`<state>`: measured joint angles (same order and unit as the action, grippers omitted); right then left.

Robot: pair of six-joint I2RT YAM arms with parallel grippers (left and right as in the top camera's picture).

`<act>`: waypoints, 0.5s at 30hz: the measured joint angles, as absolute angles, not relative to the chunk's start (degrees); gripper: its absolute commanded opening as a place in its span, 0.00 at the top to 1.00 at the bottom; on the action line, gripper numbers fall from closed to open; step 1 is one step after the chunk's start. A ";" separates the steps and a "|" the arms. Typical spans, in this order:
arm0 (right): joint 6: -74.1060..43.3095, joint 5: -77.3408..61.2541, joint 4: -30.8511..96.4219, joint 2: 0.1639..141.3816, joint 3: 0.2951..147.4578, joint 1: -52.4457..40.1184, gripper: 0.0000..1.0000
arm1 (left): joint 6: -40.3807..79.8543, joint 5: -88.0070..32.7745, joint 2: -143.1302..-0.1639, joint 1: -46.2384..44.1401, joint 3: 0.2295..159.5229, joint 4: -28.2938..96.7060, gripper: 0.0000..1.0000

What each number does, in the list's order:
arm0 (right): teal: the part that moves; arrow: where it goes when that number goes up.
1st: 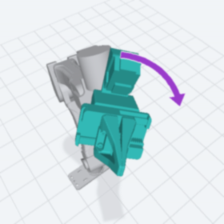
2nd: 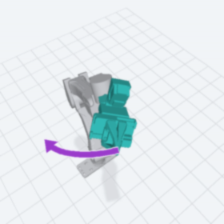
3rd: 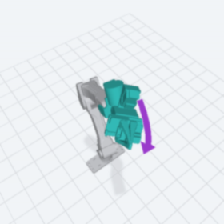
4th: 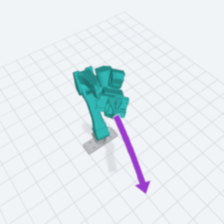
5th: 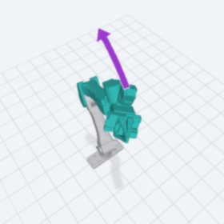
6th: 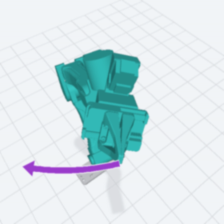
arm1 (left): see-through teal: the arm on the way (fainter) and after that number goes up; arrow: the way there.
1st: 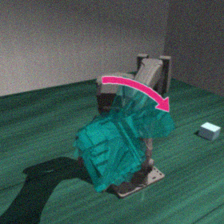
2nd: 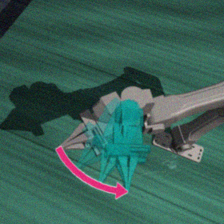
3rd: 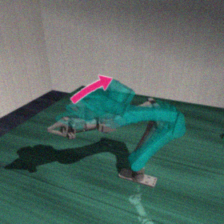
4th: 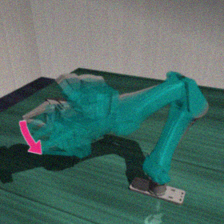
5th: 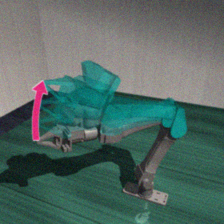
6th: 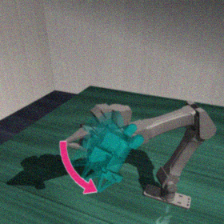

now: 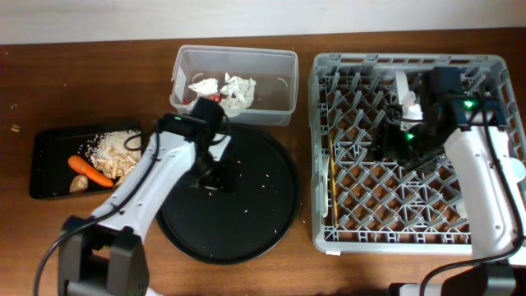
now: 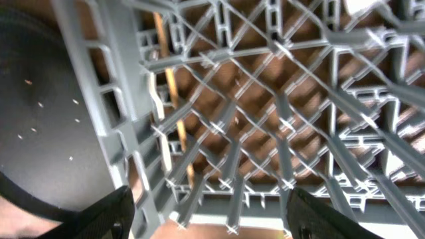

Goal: Sort waste into correct bins and load items into the dishwasher rack
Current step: 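Drop the mushroom onto the black baking tray with the left gripper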

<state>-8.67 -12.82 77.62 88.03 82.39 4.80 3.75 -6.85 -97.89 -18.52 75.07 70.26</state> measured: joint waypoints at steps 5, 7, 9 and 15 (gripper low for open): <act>-5.82 -11.97 78.91 84.40 78.17 5.96 0.16 | 3.42 -9.74 -88.12 -11.60 74.78 75.94 0.01; -5.61 -11.90 73.78 73.23 71.22 5.91 0.07 | 3.40 -9.91 -76.97 -11.44 70.63 70.96 0.01; -4.67 -11.84 67.66 61.10 65.98 5.91 0.02 | 4.12 -9.21 -64.05 -11.49 64.66 65.04 0.01; -4.08 -10.63 63.81 35.55 60.18 5.91 0.02 | 10.20 -1.58 -27.92 -11.44 50.57 58.22 0.01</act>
